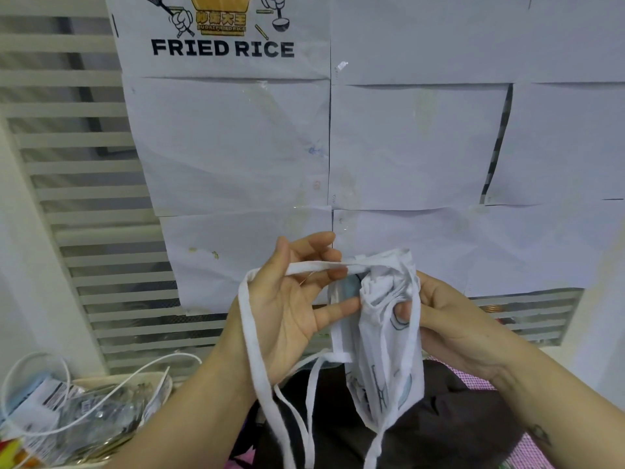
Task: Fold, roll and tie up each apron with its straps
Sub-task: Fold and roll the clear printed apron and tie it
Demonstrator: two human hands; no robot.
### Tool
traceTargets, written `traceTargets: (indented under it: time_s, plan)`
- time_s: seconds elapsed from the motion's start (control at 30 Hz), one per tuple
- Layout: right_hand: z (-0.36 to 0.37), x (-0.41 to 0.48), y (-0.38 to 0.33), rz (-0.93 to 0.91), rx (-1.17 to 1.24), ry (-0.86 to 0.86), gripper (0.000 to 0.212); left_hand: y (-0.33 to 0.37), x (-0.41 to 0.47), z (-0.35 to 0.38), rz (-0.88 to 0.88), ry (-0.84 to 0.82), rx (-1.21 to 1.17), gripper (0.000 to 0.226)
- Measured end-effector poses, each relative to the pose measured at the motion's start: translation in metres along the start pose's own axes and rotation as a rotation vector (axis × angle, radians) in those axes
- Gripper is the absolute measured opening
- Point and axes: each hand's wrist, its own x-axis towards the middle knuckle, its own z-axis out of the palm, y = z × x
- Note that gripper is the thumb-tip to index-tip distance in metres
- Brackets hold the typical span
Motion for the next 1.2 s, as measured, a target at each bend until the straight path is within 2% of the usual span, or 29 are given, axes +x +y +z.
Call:
traceTargets:
  time_s: [0.17, 0.27, 0.33, 0.43, 0.5, 0.63, 0.7, 0.77, 0.9, 1.0, 1.07, 1.1, 1.17, 1.2]
  plan:
    - [-0.002, -0.003, 0.005, -0.015, 0.013, 0.016, 0.091, -0.006, 0.0, 0.003, 0.071, -0.025, 0.003, 0.035]
    - [-0.002, -0.003, 0.005, -0.049, 0.071, -0.03, 0.09, -0.01, 0.001, 0.007, 0.129, -0.068, 0.019, 0.035]
    - [-0.001, -0.003, 0.004, -0.07, 0.128, -0.073, 0.085, -0.014, 0.002, 0.011, 0.141, -0.057, 0.052, 0.023]
    - [-0.001, -0.003, 0.006, -0.1, 0.202, -0.085, 0.073, -0.016, 0.002, 0.009, 0.21, -0.026, 0.244, 0.029]
    - [-0.002, -0.004, 0.007, -0.099, 0.211, -0.063, 0.082, -0.009, 0.001, 0.006, 0.283, -0.021, 0.461, 0.029]
    - [-0.005, -0.006, 0.008, -0.049, 0.134, 0.038, 0.085, 0.018, 0.003, 0.006, 0.19, -0.117, 0.714, 0.035]
    - [-0.003, -0.006, 0.008, -0.025, 0.03, 0.083, 0.087, 0.028, 0.007, 0.008, 0.112, -0.199, 0.722, 0.035]
    - [0.001, -0.006, 0.006, -0.026, -0.087, 0.102, 0.069, 0.033, 0.013, 0.01, 0.115, -0.255, 0.692, 0.029]
    - [0.014, -0.007, 0.001, -0.035, -0.224, 0.089, 0.033, 0.027, 0.02, 0.014, 0.156, -0.309, 0.743, 0.031]
    - [0.021, -0.009, -0.002, -0.065, -0.264, 0.107, 0.031, 0.02, 0.019, 0.018, 0.161, -0.328, 0.798, 0.028]
    - [0.023, -0.011, -0.005, -0.086, -0.266, 0.111, 0.028, 0.019, 0.019, 0.017, 0.116, -0.319, 0.744, 0.024]
    - [0.023, -0.012, -0.006, -0.088, -0.265, 0.105, 0.03, 0.019, 0.018, 0.014, 0.093, -0.314, 0.699, 0.029]
    - [0.022, -0.013, -0.007, -0.089, -0.256, 0.086, 0.041, 0.018, 0.017, 0.005, 0.056, -0.315, 0.582, 0.035]
    - [0.021, -0.014, -0.006, -0.093, -0.247, 0.08, 0.049, 0.017, 0.016, 0.0, 0.054, -0.315, 0.536, 0.026]
